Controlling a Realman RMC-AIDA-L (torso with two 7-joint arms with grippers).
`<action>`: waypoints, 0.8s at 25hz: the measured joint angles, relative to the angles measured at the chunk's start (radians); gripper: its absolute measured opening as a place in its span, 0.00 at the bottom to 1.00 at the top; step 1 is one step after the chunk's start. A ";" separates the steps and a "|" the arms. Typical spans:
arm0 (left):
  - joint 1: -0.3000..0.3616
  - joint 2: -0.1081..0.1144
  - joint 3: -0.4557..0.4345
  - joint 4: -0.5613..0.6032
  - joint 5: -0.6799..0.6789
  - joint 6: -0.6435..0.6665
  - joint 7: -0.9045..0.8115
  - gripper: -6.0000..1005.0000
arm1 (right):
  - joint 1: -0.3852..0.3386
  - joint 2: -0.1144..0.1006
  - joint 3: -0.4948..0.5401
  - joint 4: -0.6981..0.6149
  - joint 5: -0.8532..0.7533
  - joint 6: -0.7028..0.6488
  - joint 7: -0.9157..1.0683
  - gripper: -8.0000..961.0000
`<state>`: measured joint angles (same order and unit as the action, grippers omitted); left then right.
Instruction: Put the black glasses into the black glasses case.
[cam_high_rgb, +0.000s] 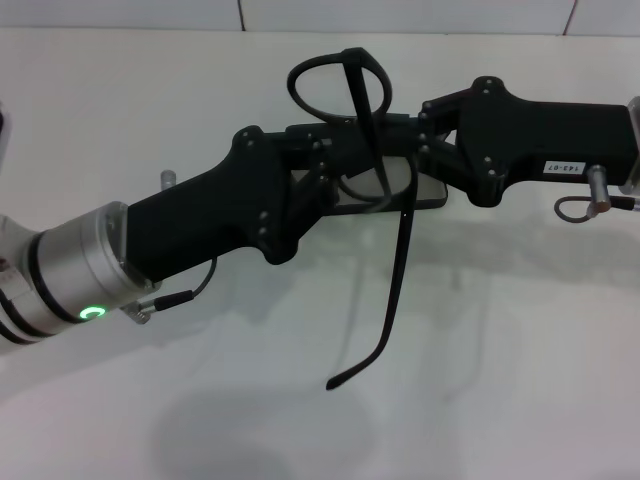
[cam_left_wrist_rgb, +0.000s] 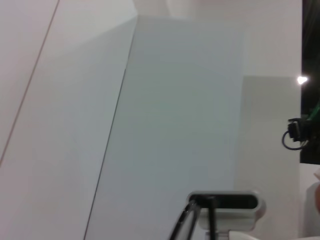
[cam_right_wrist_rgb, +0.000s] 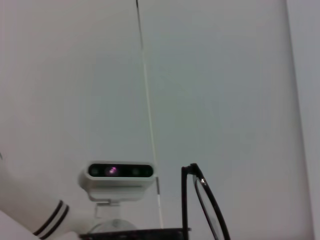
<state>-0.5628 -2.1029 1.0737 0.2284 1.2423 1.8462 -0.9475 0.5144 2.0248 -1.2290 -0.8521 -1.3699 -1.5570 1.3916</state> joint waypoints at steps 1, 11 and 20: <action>0.001 0.002 0.000 0.001 0.001 0.006 -0.002 0.05 | -0.002 0.000 0.003 0.000 0.000 0.003 -0.005 0.04; 0.020 0.018 0.001 0.011 0.027 0.060 -0.021 0.05 | -0.018 -0.007 0.098 -0.024 0.121 -0.074 -0.051 0.04; -0.036 -0.001 0.040 0.003 0.116 0.074 -0.020 0.05 | 0.005 0.002 0.093 -0.040 0.334 -0.120 -0.150 0.04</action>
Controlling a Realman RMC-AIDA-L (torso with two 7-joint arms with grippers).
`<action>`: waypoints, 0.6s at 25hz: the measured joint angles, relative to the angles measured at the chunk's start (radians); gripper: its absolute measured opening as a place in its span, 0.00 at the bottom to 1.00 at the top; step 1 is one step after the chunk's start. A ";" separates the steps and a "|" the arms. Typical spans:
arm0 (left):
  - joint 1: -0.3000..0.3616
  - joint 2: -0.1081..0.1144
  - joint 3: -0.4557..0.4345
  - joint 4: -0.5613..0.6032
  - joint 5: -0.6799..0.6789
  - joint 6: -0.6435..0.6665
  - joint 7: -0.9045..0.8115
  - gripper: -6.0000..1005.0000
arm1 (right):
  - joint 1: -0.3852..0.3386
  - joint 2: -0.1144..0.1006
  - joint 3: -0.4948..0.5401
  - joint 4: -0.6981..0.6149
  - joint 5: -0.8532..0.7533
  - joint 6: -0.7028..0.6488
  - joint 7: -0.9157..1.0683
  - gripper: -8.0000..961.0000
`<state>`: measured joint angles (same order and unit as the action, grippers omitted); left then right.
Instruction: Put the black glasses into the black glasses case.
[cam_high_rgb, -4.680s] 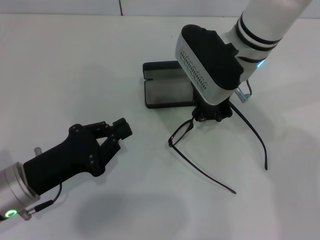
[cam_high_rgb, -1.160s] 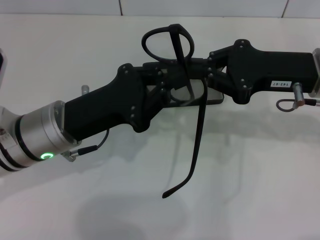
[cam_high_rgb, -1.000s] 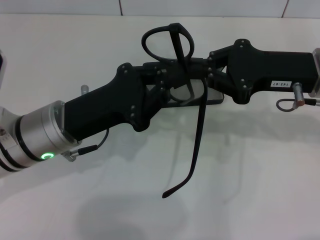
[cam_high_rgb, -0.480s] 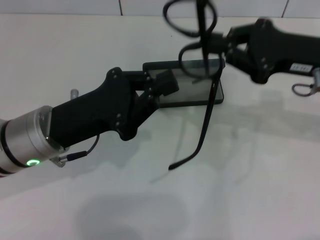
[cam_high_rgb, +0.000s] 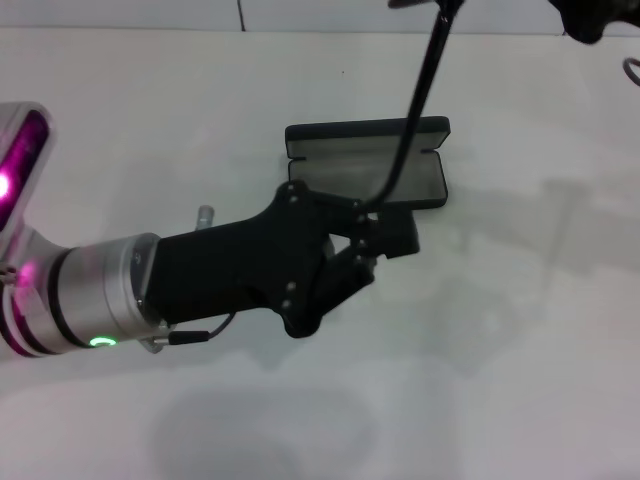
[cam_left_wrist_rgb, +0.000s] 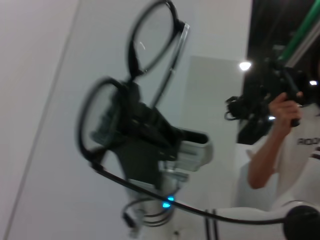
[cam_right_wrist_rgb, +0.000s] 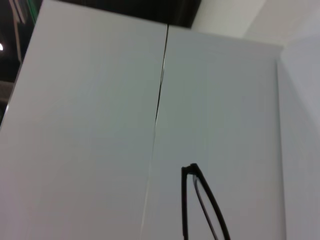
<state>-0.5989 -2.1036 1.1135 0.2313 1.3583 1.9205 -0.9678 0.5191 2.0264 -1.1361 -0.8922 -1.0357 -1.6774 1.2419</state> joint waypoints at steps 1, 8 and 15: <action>-0.001 -0.002 0.018 0.000 -0.016 0.003 0.003 0.05 | 0.011 0.000 -0.009 0.023 0.019 0.001 -0.023 0.04; 0.005 -0.004 0.214 0.004 -0.247 0.006 0.044 0.05 | 0.103 0.001 -0.106 0.259 0.067 0.021 -0.186 0.04; 0.034 -0.004 0.254 0.007 -0.397 0.014 0.059 0.05 | 0.111 -0.002 -0.185 0.311 0.058 0.069 -0.217 0.04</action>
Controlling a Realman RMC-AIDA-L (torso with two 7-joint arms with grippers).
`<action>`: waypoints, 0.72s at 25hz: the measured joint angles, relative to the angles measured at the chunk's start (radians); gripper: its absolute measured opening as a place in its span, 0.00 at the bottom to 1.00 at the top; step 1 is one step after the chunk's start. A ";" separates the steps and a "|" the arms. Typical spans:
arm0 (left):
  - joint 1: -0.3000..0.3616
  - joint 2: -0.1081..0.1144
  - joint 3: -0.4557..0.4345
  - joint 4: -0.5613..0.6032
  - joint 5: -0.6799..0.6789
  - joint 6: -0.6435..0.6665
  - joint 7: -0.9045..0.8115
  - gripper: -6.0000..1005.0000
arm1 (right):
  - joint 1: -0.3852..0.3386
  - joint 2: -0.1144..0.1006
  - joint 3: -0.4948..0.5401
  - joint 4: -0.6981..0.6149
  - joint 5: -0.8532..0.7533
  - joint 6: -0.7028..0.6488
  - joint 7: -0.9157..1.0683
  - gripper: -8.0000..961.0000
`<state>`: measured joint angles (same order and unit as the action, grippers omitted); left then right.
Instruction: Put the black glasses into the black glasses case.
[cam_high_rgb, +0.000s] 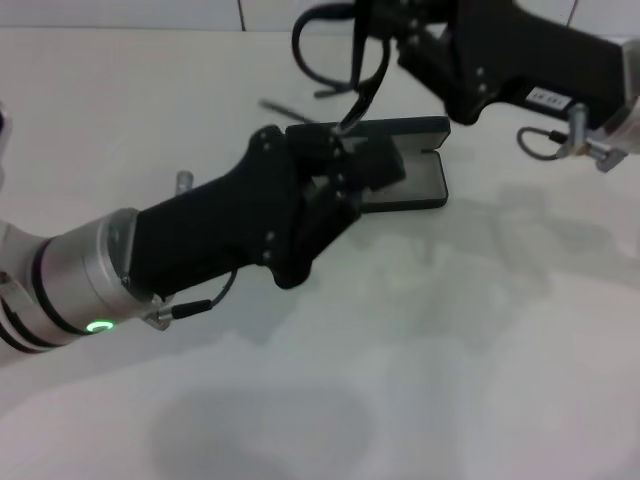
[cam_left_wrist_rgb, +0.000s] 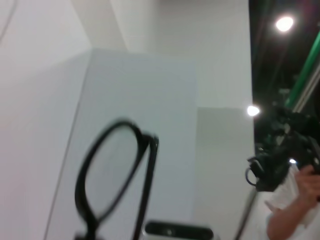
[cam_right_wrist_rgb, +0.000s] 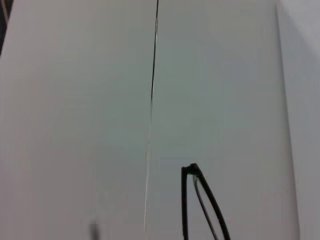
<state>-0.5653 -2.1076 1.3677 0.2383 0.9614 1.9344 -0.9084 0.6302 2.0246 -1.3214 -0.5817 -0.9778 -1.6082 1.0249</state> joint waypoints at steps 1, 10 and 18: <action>0.001 0.000 0.000 0.000 -0.011 0.000 0.000 0.05 | 0.000 -0.001 -0.009 0.000 -0.001 0.008 0.000 0.04; 0.000 0.004 -0.005 -0.009 -0.054 -0.023 -0.003 0.05 | -0.003 0.002 -0.052 -0.001 -0.085 0.059 -0.007 0.04; 0.002 0.005 -0.003 -0.011 -0.059 -0.035 -0.005 0.05 | -0.003 0.002 -0.069 -0.007 -0.086 0.064 -0.008 0.04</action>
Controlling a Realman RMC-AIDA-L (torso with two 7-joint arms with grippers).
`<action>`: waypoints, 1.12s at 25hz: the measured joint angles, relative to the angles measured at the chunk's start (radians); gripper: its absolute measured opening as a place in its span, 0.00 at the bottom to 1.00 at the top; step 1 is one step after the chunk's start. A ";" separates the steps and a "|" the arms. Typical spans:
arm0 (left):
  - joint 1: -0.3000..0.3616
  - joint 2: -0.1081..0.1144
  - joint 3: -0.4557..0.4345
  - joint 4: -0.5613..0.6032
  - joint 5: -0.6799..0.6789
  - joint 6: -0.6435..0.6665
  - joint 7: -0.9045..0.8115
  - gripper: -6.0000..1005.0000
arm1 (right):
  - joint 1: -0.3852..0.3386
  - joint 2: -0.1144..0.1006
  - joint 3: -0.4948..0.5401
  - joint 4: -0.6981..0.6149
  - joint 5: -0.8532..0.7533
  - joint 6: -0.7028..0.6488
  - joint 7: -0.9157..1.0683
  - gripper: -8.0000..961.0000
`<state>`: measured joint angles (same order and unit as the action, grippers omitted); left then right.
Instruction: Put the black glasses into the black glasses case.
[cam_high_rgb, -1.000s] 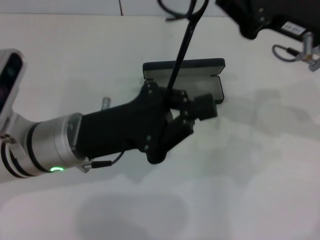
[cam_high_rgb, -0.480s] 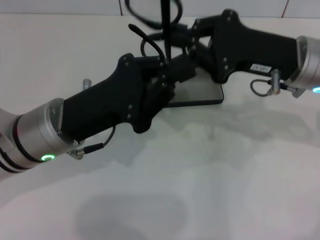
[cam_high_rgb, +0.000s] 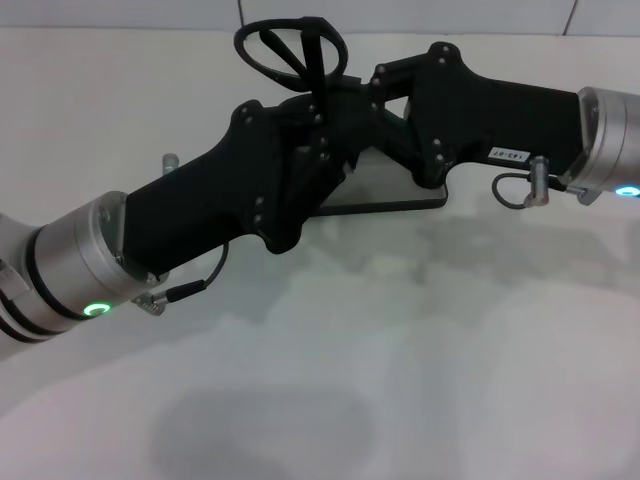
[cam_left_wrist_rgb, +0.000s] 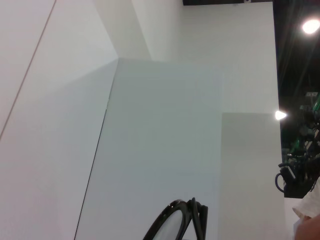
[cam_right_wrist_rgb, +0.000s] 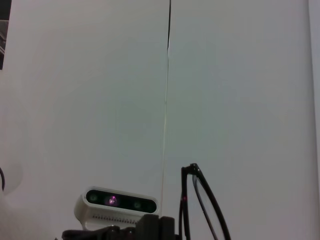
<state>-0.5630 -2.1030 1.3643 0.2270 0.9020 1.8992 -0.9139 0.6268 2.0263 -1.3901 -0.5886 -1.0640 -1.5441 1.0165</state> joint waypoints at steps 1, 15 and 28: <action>0.000 0.000 0.000 0.000 0.000 -0.001 0.000 0.05 | 0.000 0.000 0.000 0.000 0.000 0.001 0.000 0.04; 0.078 0.036 0.005 0.016 0.026 0.011 -0.034 0.05 | -0.048 -0.008 0.010 -0.029 -0.002 0.032 0.009 0.04; 0.203 0.086 -0.019 0.042 -0.002 0.075 -0.029 0.05 | -0.158 -0.004 -0.075 -0.817 -0.901 0.246 0.766 0.04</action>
<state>-0.3604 -2.0165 1.3454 0.2695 0.9003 1.9741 -0.9428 0.4689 2.0219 -1.4651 -1.4056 -1.9645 -1.2983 1.7821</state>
